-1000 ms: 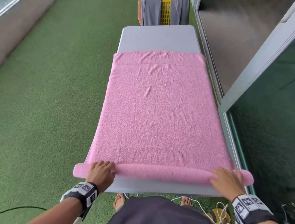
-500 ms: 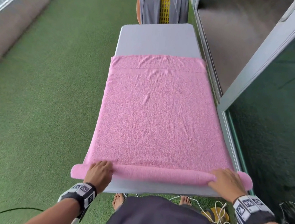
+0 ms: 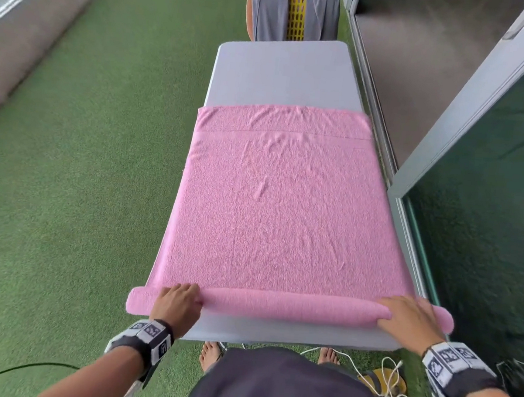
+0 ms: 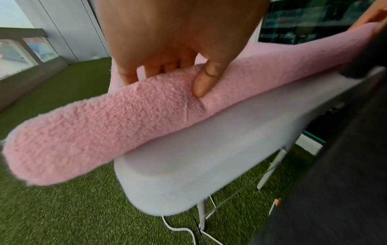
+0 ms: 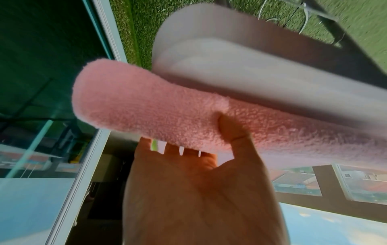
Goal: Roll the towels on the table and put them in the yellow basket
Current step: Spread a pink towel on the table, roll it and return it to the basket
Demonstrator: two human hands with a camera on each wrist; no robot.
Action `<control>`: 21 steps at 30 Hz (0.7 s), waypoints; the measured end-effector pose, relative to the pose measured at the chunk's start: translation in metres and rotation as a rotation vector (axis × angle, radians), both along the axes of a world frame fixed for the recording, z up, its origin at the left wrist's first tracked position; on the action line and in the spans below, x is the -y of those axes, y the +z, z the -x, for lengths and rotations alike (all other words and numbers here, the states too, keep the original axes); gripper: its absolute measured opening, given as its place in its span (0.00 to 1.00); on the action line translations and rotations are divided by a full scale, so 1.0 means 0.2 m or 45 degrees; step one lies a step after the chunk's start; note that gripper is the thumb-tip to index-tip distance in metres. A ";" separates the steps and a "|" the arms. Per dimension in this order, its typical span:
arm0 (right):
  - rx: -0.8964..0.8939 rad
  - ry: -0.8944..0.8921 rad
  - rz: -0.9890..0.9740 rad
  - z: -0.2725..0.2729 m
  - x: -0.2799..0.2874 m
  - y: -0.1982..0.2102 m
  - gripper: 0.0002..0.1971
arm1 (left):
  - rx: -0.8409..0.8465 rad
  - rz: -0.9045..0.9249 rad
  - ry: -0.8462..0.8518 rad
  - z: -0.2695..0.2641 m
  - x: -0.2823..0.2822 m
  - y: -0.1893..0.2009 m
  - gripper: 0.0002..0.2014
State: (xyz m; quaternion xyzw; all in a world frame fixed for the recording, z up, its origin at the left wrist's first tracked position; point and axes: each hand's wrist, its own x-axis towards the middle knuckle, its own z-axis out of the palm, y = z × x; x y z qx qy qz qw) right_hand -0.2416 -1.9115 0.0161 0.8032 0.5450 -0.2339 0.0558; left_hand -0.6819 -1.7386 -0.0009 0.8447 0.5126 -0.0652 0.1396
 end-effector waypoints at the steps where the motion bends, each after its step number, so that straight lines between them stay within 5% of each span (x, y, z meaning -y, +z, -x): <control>1: 0.003 -0.022 -0.067 -0.02 -0.02 0.01 0.15 | 0.043 -0.013 0.030 -0.02 -0.03 -0.01 0.19; 4: -0.034 -0.099 -0.206 -0.04 -0.06 0.01 0.23 | 0.027 -0.020 0.063 -0.04 -0.06 -0.03 0.24; 8: 0.012 -0.014 -0.074 0.02 0.06 -0.04 0.32 | -0.082 0.067 -0.092 0.02 0.02 -0.04 0.35; 13: 0.026 -0.059 -0.012 0.02 0.02 -0.01 0.18 | -0.074 -0.028 -0.064 0.00 0.01 -0.02 0.14; 15: 0.044 -0.028 -0.018 -0.01 -0.06 0.02 0.13 | -0.025 -0.105 -0.063 -0.02 -0.05 -0.01 0.23; 18: 0.009 -0.060 -0.161 -0.03 -0.14 0.02 0.23 | -0.079 -0.048 -0.096 -0.06 -0.12 -0.01 0.37; 21: -0.062 -0.008 -0.110 0.00 -0.10 -0.04 0.30 | -0.145 0.079 -0.147 -0.05 -0.10 -0.02 0.35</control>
